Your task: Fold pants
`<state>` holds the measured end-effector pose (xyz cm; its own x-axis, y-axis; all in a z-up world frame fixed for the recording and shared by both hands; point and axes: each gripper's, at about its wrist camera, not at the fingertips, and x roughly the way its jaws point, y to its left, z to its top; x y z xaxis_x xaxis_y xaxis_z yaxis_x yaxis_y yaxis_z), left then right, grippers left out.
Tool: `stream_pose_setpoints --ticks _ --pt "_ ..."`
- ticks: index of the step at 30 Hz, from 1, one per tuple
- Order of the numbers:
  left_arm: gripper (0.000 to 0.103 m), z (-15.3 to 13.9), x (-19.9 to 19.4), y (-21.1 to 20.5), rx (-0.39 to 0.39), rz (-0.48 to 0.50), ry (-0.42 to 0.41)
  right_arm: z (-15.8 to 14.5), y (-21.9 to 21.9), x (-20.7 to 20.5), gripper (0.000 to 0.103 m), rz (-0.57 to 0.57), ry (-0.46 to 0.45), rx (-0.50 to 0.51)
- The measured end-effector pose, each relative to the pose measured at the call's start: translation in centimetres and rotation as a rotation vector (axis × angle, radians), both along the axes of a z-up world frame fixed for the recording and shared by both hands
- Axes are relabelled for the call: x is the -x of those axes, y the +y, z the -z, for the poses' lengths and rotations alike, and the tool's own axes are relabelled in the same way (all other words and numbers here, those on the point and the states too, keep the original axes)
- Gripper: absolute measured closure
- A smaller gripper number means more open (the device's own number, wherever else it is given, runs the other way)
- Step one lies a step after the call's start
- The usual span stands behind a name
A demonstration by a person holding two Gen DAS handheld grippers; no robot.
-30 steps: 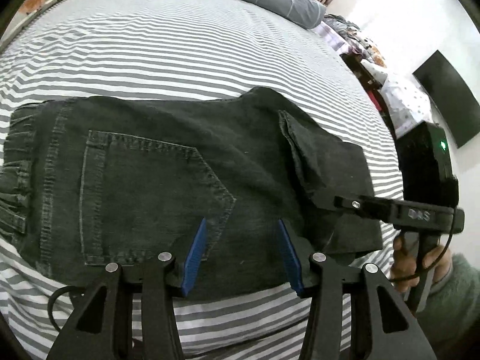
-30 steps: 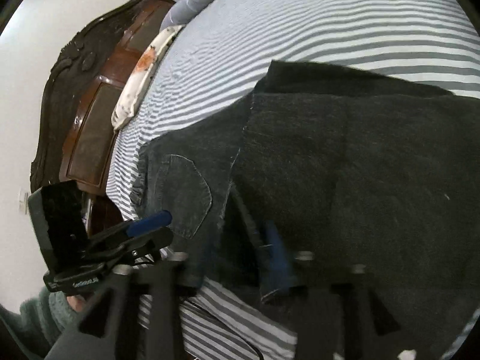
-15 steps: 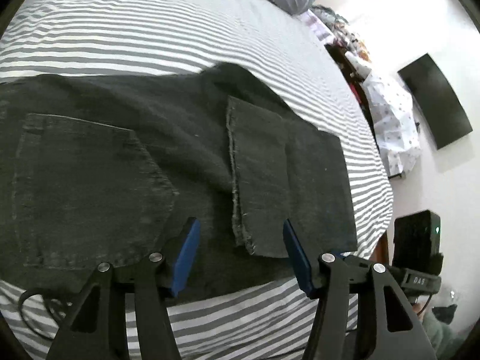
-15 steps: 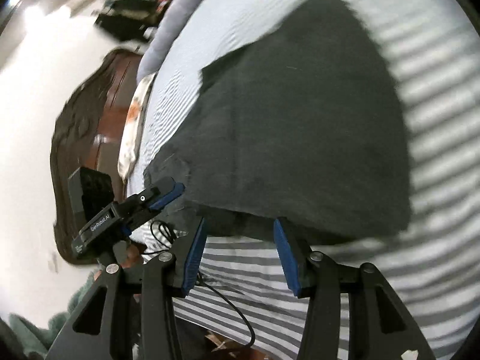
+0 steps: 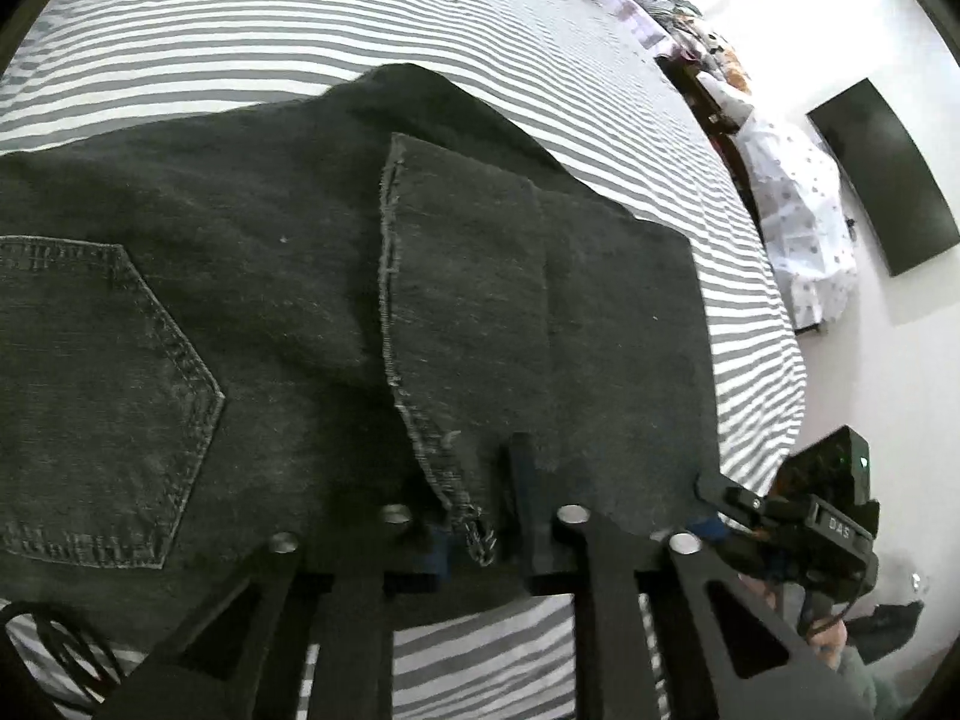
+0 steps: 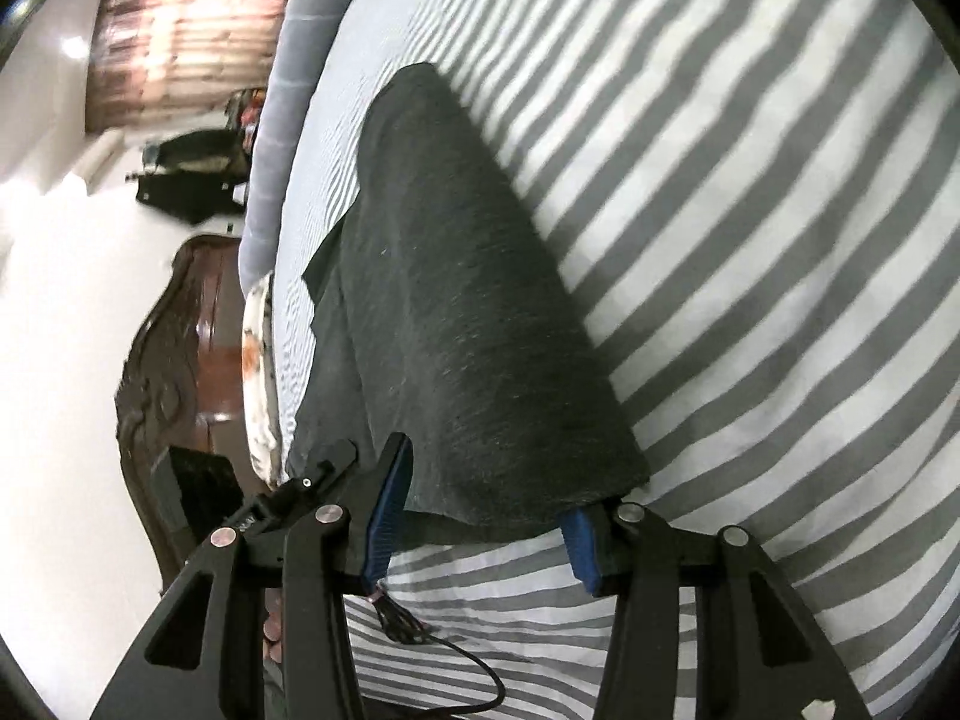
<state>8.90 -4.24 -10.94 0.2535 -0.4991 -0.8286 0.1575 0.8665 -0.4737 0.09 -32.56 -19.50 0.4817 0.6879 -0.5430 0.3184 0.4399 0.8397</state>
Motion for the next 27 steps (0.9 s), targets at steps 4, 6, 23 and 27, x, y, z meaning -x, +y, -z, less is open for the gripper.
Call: stream_pose_setpoints --ticks 4,6,23,27 --pt "0.098 -1.5 0.5 0.1 0.000 -0.013 -0.063 0.2 -0.7 0.3 0.056 0.035 0.012 -0.035" --pt "0.099 -2.8 1.0 0.3 0.005 -0.019 -0.104 0.2 -0.9 0.5 0.056 0.042 0.019 -0.037" --pt "0.098 0.0 1.7 0.9 -0.136 -0.046 -0.097 -0.5 0.8 1.3 0.089 -0.006 0.032 0.187" --pt "0.096 0.4 1.9 -0.2 -0.225 0.001 -0.133 0.2 0.5 1.1 0.089 -0.004 0.057 0.168"
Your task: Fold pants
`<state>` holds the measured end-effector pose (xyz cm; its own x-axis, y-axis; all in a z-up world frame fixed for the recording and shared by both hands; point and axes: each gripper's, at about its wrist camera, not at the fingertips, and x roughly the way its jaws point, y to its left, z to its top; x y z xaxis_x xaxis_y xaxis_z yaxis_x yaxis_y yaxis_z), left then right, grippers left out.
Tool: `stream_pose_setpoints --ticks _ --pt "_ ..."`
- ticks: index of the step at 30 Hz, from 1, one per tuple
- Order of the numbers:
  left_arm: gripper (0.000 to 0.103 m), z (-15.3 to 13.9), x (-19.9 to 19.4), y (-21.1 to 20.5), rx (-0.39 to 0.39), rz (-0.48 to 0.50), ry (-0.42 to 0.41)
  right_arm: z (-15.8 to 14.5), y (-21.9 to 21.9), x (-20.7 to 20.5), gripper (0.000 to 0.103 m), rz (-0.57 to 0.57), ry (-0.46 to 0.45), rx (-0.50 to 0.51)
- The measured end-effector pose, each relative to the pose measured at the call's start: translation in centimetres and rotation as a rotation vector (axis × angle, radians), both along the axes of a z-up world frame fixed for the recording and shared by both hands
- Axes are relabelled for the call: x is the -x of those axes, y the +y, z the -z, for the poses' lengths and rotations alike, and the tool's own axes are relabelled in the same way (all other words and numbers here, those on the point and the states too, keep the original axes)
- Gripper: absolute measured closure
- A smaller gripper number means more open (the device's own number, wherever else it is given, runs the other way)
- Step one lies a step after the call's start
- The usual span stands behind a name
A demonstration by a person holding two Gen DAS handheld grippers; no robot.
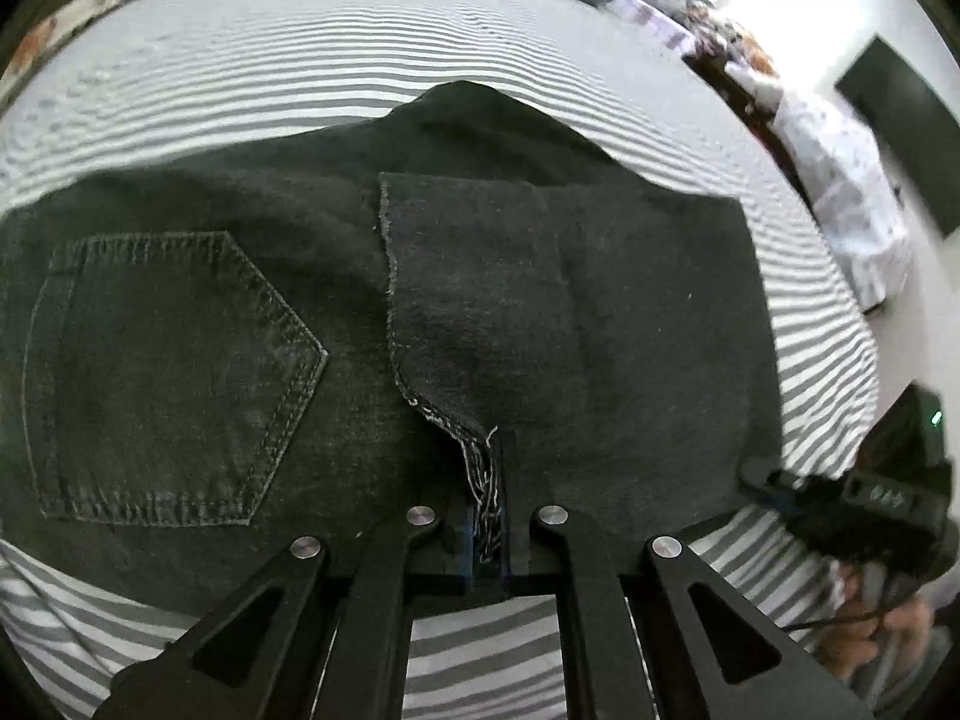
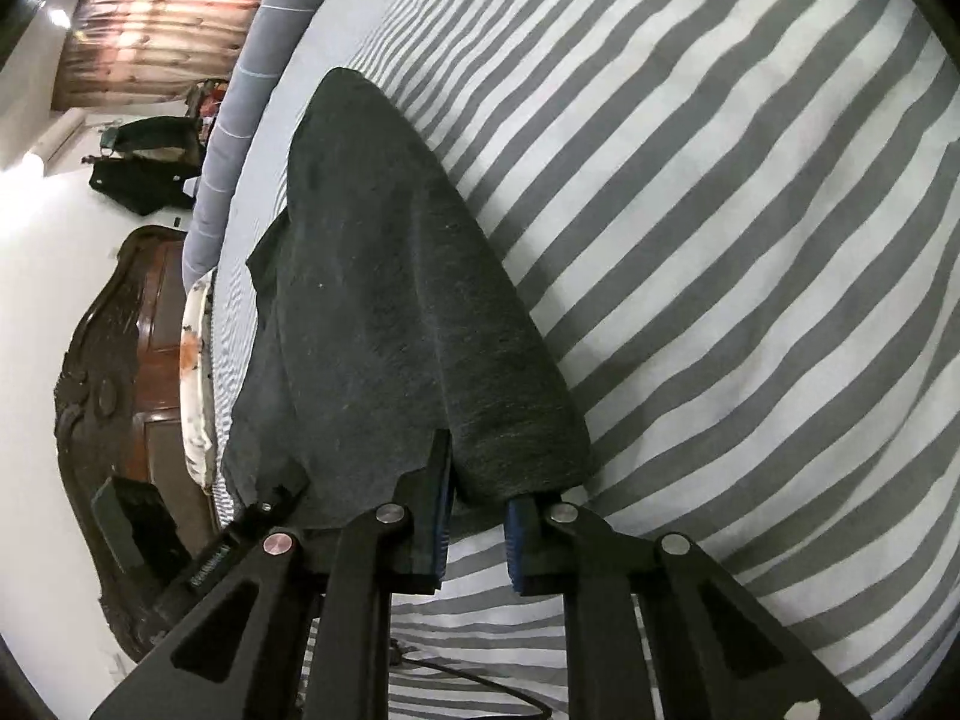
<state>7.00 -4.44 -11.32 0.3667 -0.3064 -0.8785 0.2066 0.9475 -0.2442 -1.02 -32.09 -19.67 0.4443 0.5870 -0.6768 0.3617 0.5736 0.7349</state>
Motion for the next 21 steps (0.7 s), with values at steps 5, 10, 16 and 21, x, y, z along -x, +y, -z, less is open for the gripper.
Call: stream_pose_setpoints --ticks 5,10,16,21 --pt "0.085 -0.9 0.3 -0.2 -0.025 0.002 0.005 -1.4 0.4 0.1 0.064 -0.057 0.032 0.034" --pt "0.079 -3.0 1.3 1.5 -0.066 -0.021 -0.050 -4.6 1.5 1.5 0.063 -0.211 0.019 0.120" --pt "0.069 -5.5 1.4 1.6 -0.084 -0.033 -0.214 -9.8 2.0 -0.7 0.063 -0.240 -0.159 0.376" --pt "0.068 -4.9 -0.2 -0.3 -0.064 -0.009 -0.219 -10.9 2.4 -6.3 0.063 -0.233 -0.200 0.533"
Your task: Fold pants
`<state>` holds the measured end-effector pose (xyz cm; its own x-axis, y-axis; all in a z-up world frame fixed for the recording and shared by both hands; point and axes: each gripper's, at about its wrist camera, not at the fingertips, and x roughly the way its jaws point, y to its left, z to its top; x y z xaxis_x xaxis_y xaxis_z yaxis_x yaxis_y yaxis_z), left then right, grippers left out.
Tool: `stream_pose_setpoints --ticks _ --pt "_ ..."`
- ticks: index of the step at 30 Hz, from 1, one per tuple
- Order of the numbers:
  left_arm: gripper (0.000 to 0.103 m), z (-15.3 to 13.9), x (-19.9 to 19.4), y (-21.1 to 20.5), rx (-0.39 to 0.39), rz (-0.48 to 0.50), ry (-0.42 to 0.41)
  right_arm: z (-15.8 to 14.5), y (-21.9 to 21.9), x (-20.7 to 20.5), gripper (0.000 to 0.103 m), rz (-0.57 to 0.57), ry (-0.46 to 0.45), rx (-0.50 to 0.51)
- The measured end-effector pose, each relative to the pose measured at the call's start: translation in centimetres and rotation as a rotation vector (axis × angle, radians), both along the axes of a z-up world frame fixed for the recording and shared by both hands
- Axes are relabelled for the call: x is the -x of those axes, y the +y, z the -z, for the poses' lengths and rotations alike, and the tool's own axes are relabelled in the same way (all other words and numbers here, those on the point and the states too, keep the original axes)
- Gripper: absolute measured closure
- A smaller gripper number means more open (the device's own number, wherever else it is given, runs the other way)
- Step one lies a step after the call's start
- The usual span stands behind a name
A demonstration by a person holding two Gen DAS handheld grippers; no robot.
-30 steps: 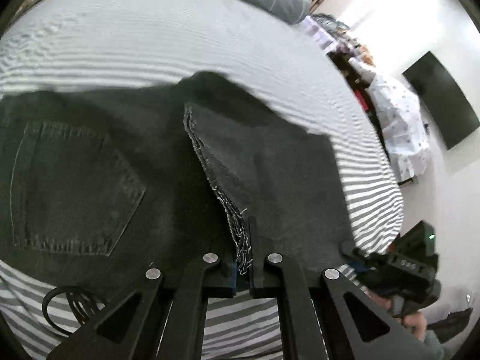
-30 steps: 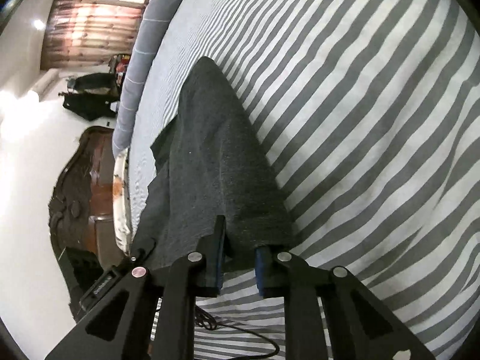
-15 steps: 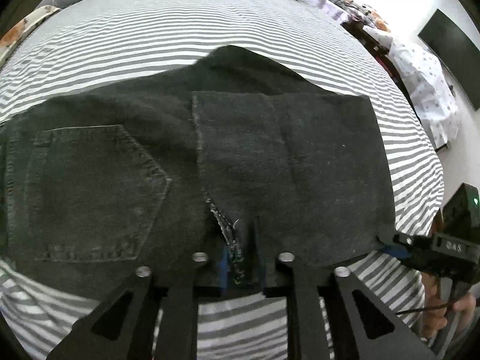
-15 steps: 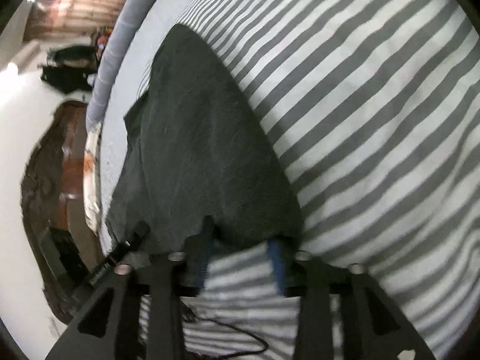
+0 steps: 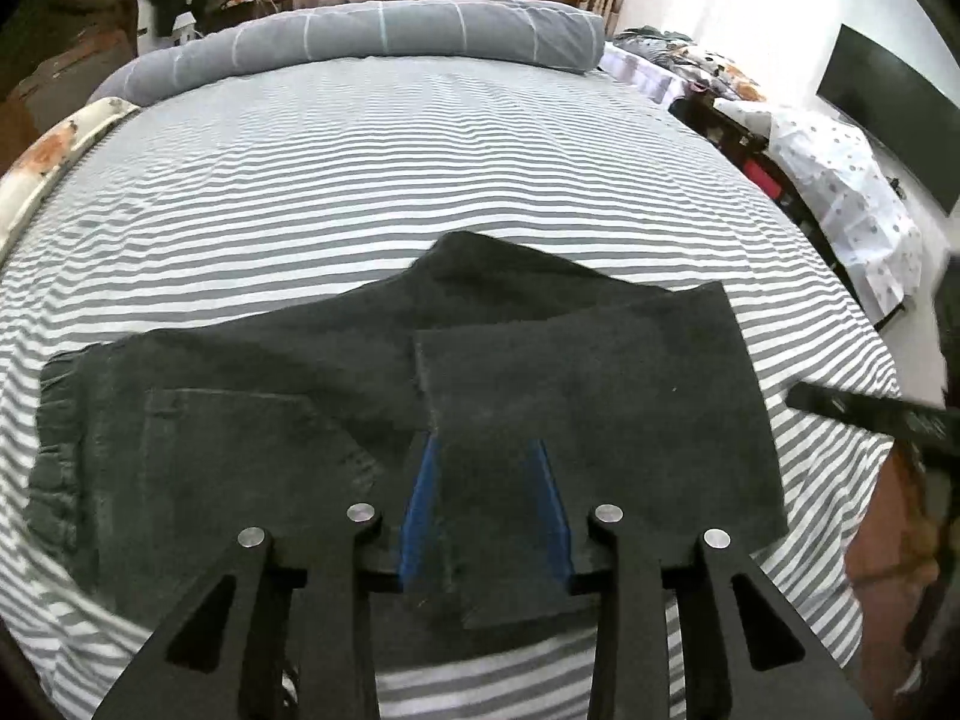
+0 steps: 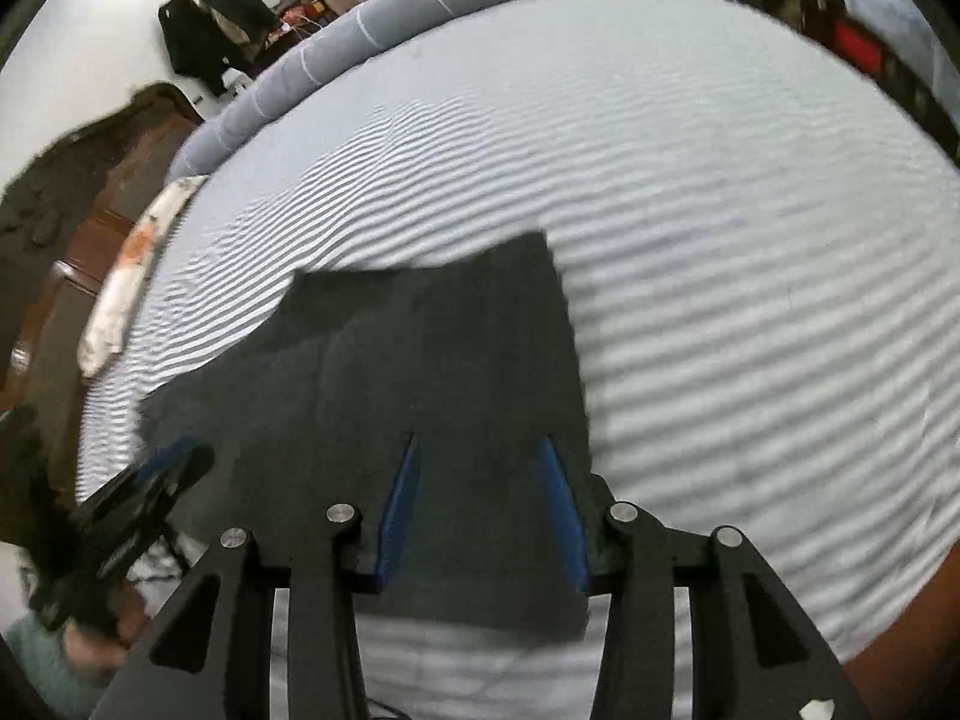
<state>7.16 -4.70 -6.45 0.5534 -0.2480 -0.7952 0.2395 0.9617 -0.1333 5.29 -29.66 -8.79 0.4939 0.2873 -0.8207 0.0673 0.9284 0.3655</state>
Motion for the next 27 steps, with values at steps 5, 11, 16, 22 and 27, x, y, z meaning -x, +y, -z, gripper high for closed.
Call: stream_pose_setpoints --ticks 5,11,16,22,27 --pt "0.068 1.1 -2.6 -0.8 -0.002 -0.002 0.021 0.4 0.2 -4.5 0.063 0.003 0.016 0.040" --pt "0.068 3.2 -6.5 -1.4 -0.041 -0.012 0.056 2.3 0.6 -7.8 0.063 -0.024 0.057 0.104" --pt "0.068 5.0 -8.3 -1.4 -0.077 -0.026 0.099 4.4 0.6 -8.9 0.063 -0.039 0.106 0.119" --pt "0.068 4.3 -6.4 -1.4 -0.097 0.008 0.098 3.5 0.7 -7.0 0.063 -0.064 0.106 0.133" --pt "0.067 3.8 -1.4 -0.7 -0.109 0.070 0.068 3.1 1.2 -1.6 0.063 -0.075 0.113 0.115"
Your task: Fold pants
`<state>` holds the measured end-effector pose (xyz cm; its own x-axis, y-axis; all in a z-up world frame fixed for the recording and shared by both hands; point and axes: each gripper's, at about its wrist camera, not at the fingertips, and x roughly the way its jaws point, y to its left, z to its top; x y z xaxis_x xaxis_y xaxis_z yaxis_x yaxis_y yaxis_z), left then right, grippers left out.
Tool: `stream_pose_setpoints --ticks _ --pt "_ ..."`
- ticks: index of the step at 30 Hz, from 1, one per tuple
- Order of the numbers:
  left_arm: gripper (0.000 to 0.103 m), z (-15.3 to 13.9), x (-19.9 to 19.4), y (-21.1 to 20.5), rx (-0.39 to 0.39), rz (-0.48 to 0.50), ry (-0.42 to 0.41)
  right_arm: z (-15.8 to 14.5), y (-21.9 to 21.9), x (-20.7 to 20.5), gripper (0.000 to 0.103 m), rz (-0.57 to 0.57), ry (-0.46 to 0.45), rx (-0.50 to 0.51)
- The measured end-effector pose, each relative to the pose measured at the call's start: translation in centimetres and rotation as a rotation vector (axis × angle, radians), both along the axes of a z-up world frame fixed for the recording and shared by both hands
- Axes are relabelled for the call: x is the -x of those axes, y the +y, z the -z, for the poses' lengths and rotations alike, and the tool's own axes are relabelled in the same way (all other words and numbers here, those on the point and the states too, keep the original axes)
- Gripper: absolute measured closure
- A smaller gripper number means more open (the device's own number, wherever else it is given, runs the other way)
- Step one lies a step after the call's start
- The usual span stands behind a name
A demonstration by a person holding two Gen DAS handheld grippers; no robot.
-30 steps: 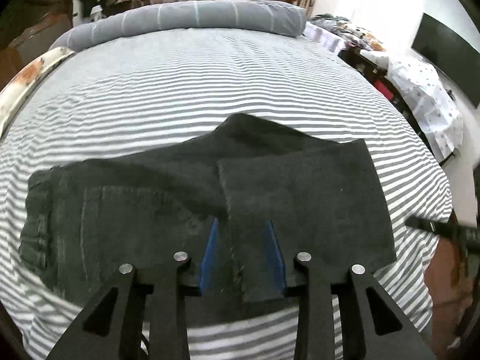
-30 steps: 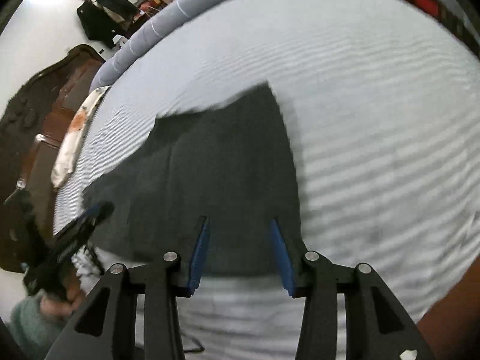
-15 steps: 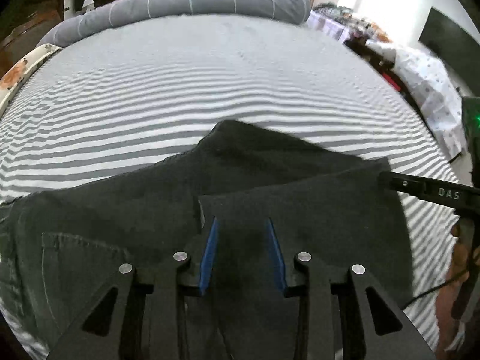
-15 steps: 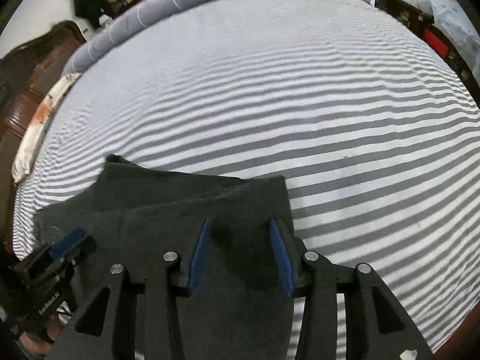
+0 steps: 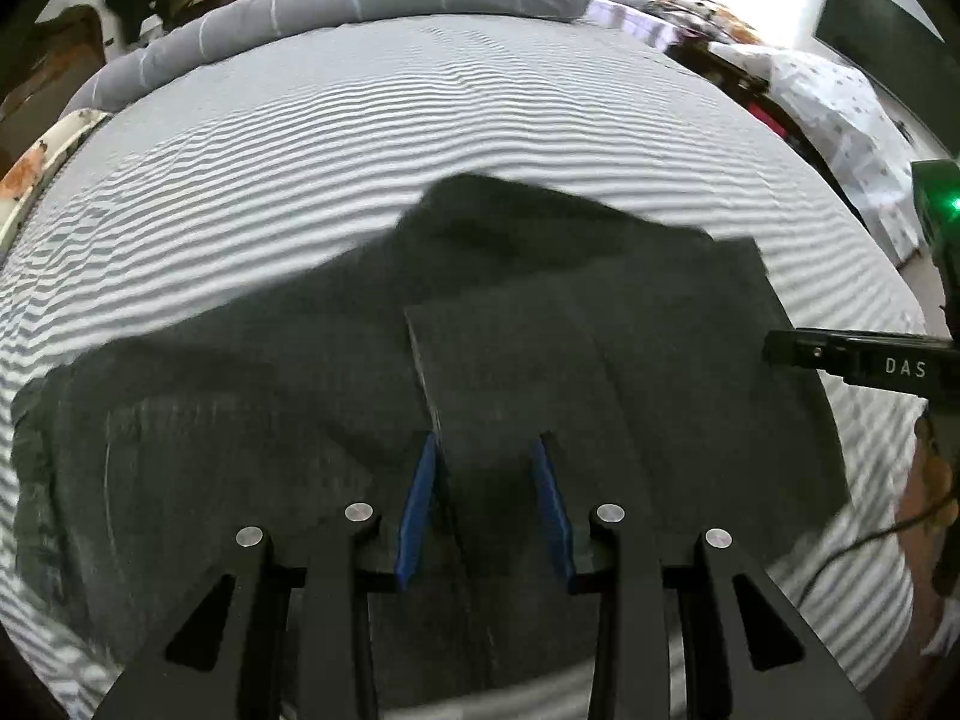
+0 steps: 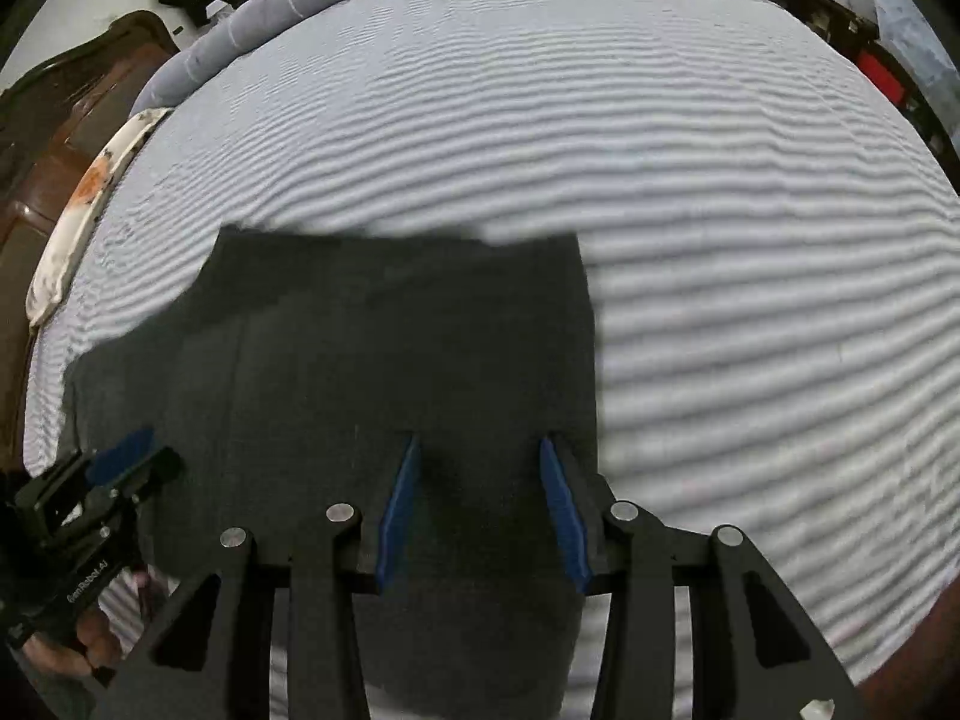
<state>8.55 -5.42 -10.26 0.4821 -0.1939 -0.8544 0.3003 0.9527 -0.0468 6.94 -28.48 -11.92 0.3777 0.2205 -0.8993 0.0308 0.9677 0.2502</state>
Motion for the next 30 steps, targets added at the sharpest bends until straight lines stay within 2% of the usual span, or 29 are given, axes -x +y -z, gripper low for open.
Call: stream_pose_setpoints --ticks 5,9,15,18,19,21,24,25,30 --pt "0.067 1.0 3.8 0.5 0.009 0.013 0.046 0.6 1.1 5.1 0.062 0.002 0.025 -0.020" --pt "0.067 2.1 4.7 0.8 0.005 0.000 0.065 1.4 2.0 7.5 0.062 -0.008 0.042 -0.002" --pt "0.067 3.0 4.5 0.8 0.012 -0.016 0.064 2.3 2.5 7.2 0.060 0.003 0.054 0.026" --pt "0.067 2.8 4.4 1.1 0.027 -0.011 0.074 2.3 3.4 6.6 0.050 -0.015 0.064 0.044" --pt "0.067 2.3 4.3 1.7 0.051 -0.024 0.080 2.2 3.8 6.5 0.047 -0.022 0.068 0.051" --pt "0.065 1.4 4.3 3.5 0.094 -0.060 0.079 1.7 3.8 6.7 0.046 -0.016 0.071 0.051" --pt "0.053 -0.8 4.5 7.9 0.242 -0.145 0.071 0.4 3.8 7.1 0.045 0.007 0.057 -0.014" --pt "0.049 -1.5 4.7 9.6 0.279 -0.189 0.061 -0.1 3.9 7.3 0.043 0.016 0.049 -0.026" --pt "0.047 -4.0 5.6 19.0 0.406 -0.416 -0.003 -2.6 5.3 7.9 0.037 0.007 -0.006 -0.044"
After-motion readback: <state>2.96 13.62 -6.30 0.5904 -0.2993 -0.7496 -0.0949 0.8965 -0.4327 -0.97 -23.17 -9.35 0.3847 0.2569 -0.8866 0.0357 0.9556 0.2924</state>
